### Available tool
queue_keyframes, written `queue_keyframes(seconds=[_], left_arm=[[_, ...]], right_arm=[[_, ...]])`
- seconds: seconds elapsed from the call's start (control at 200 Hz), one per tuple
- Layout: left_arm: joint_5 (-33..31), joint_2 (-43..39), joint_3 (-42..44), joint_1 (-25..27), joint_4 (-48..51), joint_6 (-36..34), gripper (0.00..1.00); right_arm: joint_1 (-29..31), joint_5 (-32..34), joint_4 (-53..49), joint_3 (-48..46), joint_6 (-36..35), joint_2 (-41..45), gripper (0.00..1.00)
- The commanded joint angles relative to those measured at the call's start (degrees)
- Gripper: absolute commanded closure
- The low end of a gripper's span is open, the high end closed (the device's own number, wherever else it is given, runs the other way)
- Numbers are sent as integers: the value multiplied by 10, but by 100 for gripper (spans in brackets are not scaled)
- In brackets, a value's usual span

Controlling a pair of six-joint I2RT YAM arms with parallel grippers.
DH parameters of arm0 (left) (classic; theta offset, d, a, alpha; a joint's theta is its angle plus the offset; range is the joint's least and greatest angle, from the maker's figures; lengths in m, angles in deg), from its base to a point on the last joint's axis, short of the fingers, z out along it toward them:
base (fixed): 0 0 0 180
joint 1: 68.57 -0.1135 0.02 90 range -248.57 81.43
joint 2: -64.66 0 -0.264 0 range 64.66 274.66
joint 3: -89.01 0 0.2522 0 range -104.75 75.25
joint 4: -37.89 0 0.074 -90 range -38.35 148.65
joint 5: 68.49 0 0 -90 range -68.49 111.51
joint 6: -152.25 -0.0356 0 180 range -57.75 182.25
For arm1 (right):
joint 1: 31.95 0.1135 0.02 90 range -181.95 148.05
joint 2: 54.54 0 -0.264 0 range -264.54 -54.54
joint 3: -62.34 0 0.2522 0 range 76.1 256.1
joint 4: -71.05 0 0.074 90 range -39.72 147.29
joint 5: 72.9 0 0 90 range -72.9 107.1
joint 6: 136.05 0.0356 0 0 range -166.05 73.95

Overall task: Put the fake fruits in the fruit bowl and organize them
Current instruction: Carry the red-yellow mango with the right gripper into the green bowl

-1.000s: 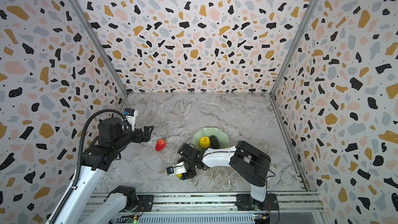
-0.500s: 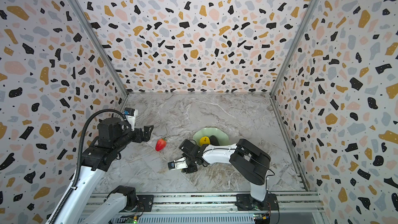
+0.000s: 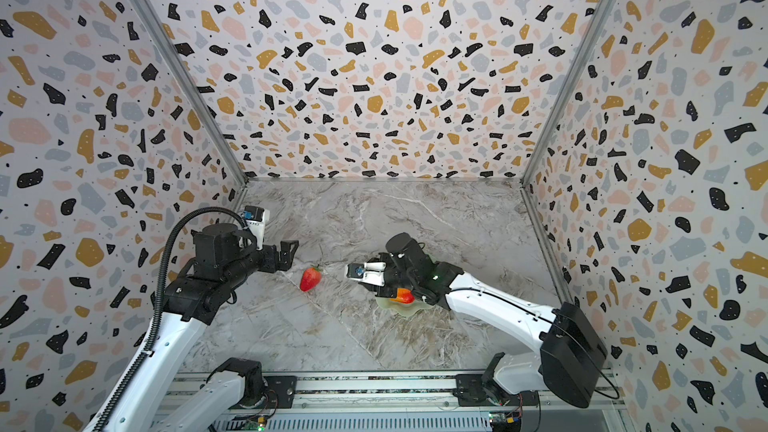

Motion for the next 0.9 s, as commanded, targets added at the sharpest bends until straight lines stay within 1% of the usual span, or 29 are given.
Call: queue_keyframes(seconds=[0.0, 0.055, 0.145, 0.28, 0.441, 0.596, 0.776, 0.841, 0.891], left_arm=[[9, -2, -7, 2, -27, -11, 0], [10, -2, -7, 2, -27, -11, 0], [13, 0, -8, 2, -28, -11, 0], [13, -1, -6, 2, -27, -10, 0], [14, -4, -6, 2, -26, -9, 0], [13, -6, -6, 2, -22, -9, 0], [13, -4, -6, 2, -22, -8, 0], [13, -3, -7, 2, -20, -8, 0], [13, -3, -7, 2, -20, -7, 0]], right_arm=[[-45, 84, -21, -25, 80, 17, 92], [-77, 112, -20, -31, 126, 24, 92], [-121, 130, -10, -50, 190, 32, 92], [-155, 144, 5, -79, 245, 31, 92], [-175, 135, 9, -88, 272, -2, 91], [-177, 137, 17, -93, 283, -30, 85], [-178, 145, 40, -103, 294, -52, 82], [-178, 151, 45, -103, 296, -63, 78], [-178, 152, 50, -103, 297, -69, 74]])
